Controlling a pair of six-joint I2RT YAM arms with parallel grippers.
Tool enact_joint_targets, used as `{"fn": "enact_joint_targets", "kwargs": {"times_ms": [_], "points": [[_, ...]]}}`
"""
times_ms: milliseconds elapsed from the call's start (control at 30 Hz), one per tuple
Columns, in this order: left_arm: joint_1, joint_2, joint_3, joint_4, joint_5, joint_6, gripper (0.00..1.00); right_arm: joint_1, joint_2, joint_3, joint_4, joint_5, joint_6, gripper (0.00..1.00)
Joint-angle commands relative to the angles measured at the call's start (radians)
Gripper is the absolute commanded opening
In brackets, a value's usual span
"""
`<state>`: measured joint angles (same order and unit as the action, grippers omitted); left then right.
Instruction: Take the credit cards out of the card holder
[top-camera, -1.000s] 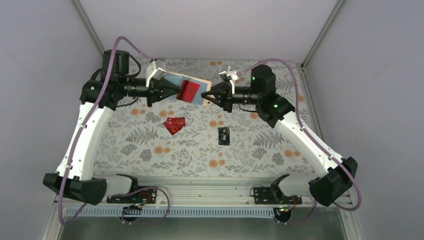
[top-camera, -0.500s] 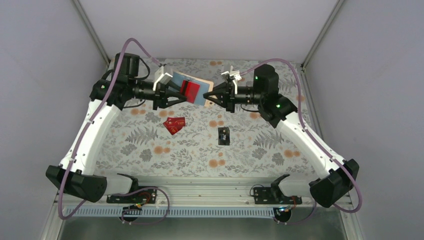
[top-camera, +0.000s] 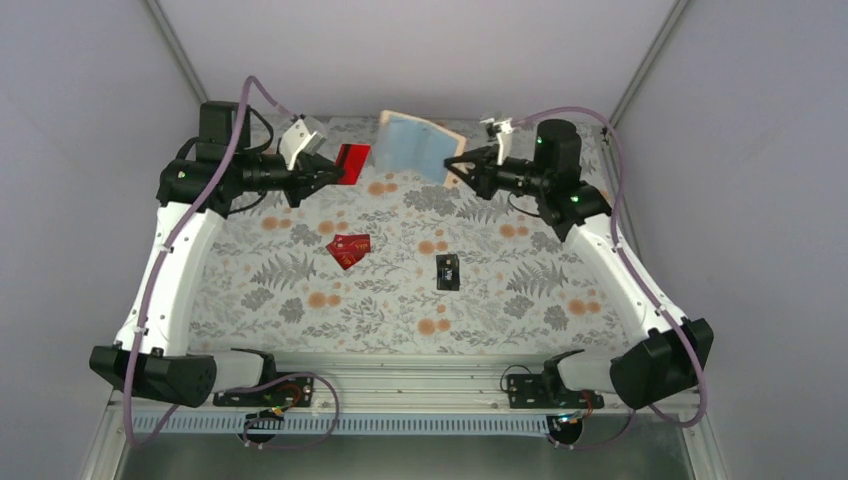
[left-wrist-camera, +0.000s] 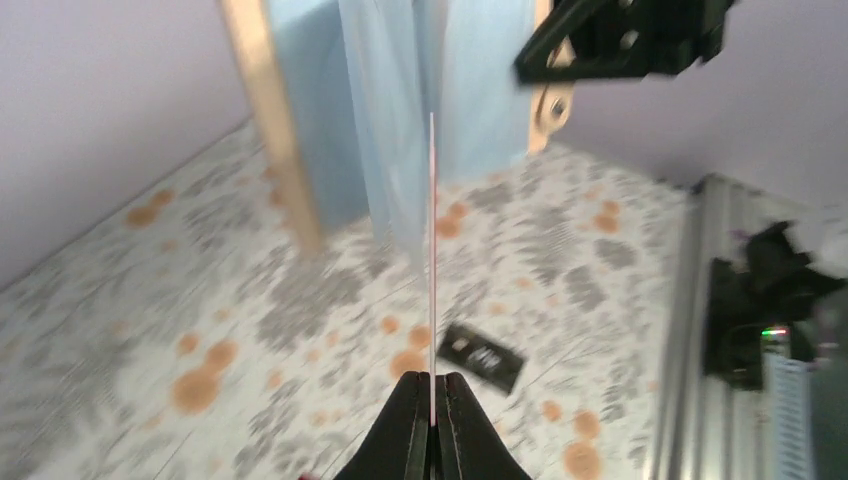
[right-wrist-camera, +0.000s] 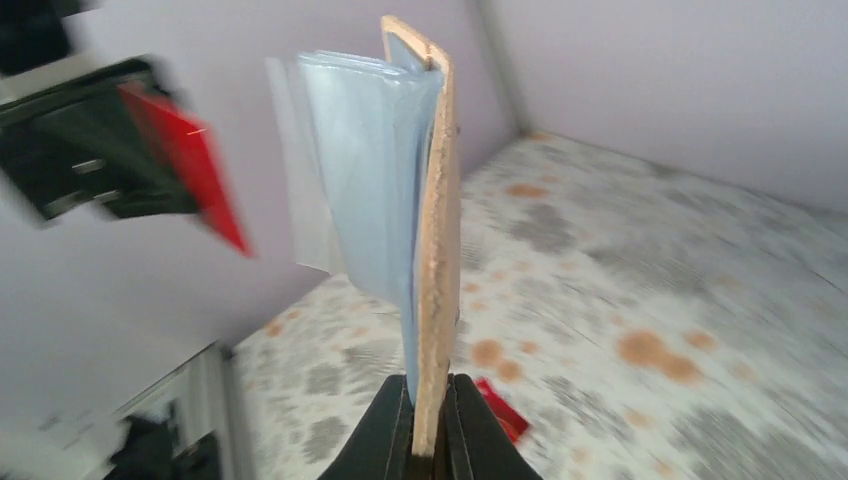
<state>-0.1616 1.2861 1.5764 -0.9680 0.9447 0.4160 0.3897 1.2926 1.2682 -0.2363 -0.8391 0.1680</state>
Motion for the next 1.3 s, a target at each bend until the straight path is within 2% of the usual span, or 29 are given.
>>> {"fn": "enact_joint_targets", "kwargs": {"times_ms": [0, 100, 200, 267, 433, 533, 600, 633, 667, 733, 867, 1033, 1133, 1267], "points": [[0.019, 0.0, -0.062, -0.027, -0.392, 0.021, 0.02, -0.131, 0.05, -0.058, -0.104, 0.188, 0.125, 0.04], [-0.027, 0.013, -0.207, 0.099, -0.76, -0.011, 0.02, -0.154, 0.075, -0.084, -0.124, 0.236, 0.134, 0.04], [-0.179, 0.089, -0.336, 0.22, -1.132, 0.038, 0.02, -0.154, 0.095, -0.093, -0.122, 0.226, 0.134, 0.04], [-0.245, 0.135, -0.403, 0.318, -1.276, 0.082, 0.02, -0.154, 0.091, -0.095, -0.12, 0.217, 0.133, 0.04], [-0.325, 0.172, -0.614, 0.672, -1.475, 0.273, 0.02, -0.155, 0.056, -0.092, -0.135, 0.218, 0.114, 0.04], [-0.358, 0.266, -0.663, 0.741, -1.508, 0.294, 0.03, -0.155, 0.049, -0.087, -0.139, 0.202, 0.11, 0.04], [-0.389, 0.303, -0.674, 0.741, -1.512, 0.278, 0.13, -0.155, 0.042, -0.086, -0.139, 0.19, 0.109, 0.04], [-0.41, 0.304, -0.682, 0.727, -1.49, 0.273, 0.23, -0.155, 0.038, -0.085, -0.138, 0.178, 0.105, 0.04], [-0.43, 0.296, -0.687, 0.703, -1.449, 0.269, 0.38, -0.154, 0.033, -0.085, -0.136, 0.159, 0.099, 0.04], [-0.449, 0.255, -0.67, 0.608, -1.261, 0.263, 0.67, -0.155, 0.022, -0.081, -0.133, 0.112, 0.081, 0.04], [-0.392, 0.124, -0.565, 0.41, -0.921, 0.252, 0.98, -0.154, 0.007, -0.065, -0.154, -0.002, 0.022, 0.04], [-0.155, 0.058, -0.318, 0.227, -0.319, 0.208, 1.0, -0.116, -0.02, -0.061, -0.166, -0.17, -0.072, 0.04], [-0.132, 0.07, -0.237, 0.186, -0.11, 0.17, 1.0, -0.054, -0.032, -0.048, -0.179, -0.201, -0.128, 0.04], [-0.118, 0.084, -0.175, 0.194, 0.038, 0.097, 1.0, -0.004, -0.066, -0.048, -0.164, -0.212, -0.155, 0.04]]}}
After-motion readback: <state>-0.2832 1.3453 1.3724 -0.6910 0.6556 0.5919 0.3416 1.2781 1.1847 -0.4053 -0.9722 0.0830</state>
